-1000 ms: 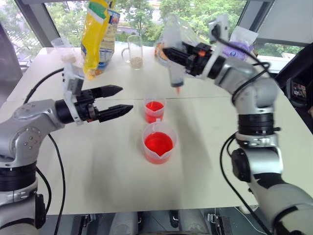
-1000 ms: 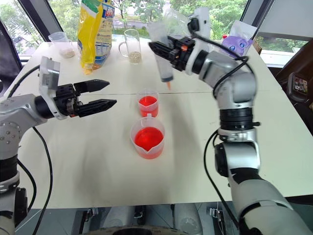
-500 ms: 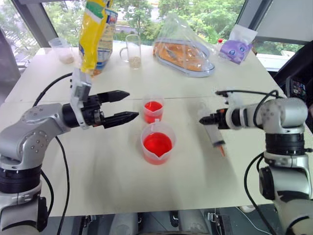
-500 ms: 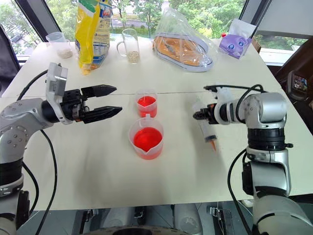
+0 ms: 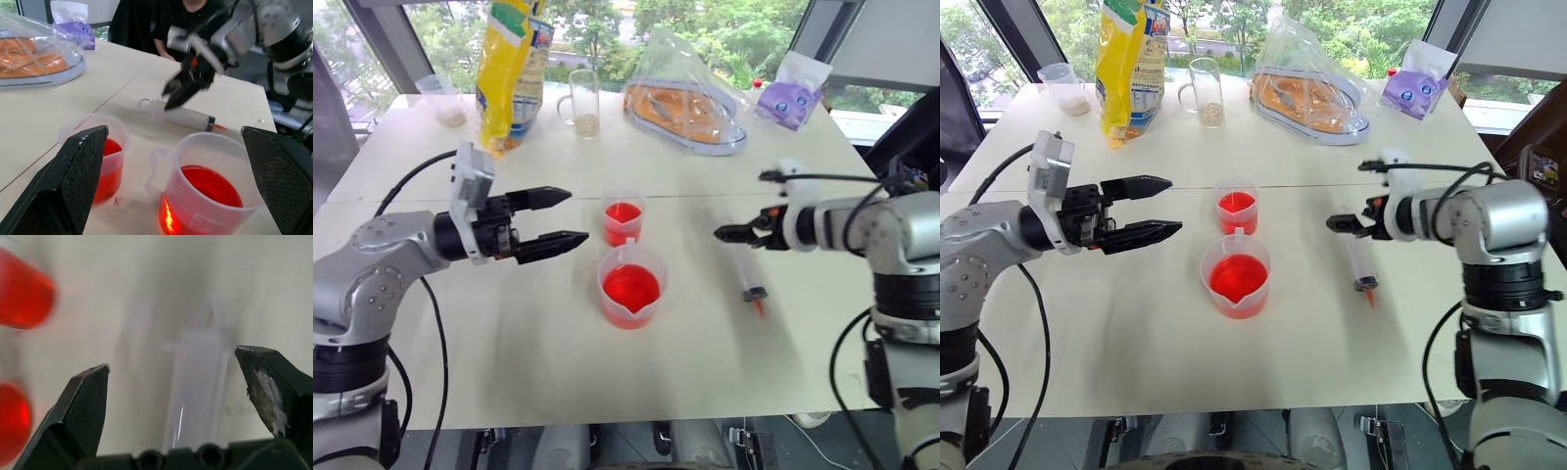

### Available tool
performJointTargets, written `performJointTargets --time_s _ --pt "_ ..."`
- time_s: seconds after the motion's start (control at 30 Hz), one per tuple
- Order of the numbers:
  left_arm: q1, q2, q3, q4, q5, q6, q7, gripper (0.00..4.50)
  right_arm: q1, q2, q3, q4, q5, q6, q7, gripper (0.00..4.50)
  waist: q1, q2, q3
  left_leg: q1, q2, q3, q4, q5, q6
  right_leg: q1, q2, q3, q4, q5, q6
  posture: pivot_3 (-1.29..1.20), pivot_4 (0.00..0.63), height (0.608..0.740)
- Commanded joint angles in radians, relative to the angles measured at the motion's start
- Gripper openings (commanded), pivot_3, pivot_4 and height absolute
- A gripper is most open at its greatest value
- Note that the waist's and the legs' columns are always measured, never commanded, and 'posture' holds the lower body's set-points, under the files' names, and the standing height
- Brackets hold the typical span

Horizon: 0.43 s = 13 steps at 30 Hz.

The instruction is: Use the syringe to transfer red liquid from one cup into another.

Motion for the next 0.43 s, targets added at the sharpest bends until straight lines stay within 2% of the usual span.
performJointTargets --time_s 0.03,0.1,0.2,0.3,0.43 --pt "0.013 0.031 0.038 -0.052 -0.038 0.011 -0.01 4.5 0.005 -0.1 -0.034 -0.116 0.069 -0.171 0.212 4.41 0.0 0.0 0.0 0.0 0.0 0.0 0.0 0.0 0.0 0.0 0.0 0.0 0.0 0.0 0.0 0.0 0.15 0.74" --pt "0.029 0.047 0.05 -0.067 -0.051 0.02 -0.012 4.5 0.043 -0.167 -0.061 -0.166 0.105 -0.245 0.332 4.41 0.001 0.0 0.0 0.0 0.0 0.0 0.0 0.0 0.0 0.0 0.0 0.0 0.0 -0.001 0.001 0.0 0.15 0.74" --pt "0.065 0.082 0.08 -0.093 -0.077 0.035 -0.017 4.5 0.181 -0.293 -0.102 -0.266 0.114 -0.391 0.506 4.41 0.005 -0.001 0.0 0.0 0.0 -0.001 0.0 -0.001 0.001 0.001 0.0 0.0 -0.001 -0.001 0.002 0.0 0.15 0.74" --pt "0.094 0.108 0.103 -0.107 -0.094 0.04 -0.02 4.5 0.28 -0.336 -0.141 -0.307 0.118 -0.464 0.553 4.41 0.002 -0.001 0.0 0.0 0.0 -0.001 0.001 -0.001 0.001 0.002 -0.001 0.0 -0.001 -0.002 0.002 0.0 0.15 0.74" --pt "0.113 0.129 0.132 -0.117 -0.121 0.05 -0.008 4.5 0.339 -0.341 -0.194 -0.339 0.159 -0.475 0.568 4.41 0.0 -0.001 0.0 0.002 0.0 0.001 0.003 -0.001 0.001 0.002 -0.001 0.001 0.0 -0.003 -0.002 0.0 0.15 0.74"
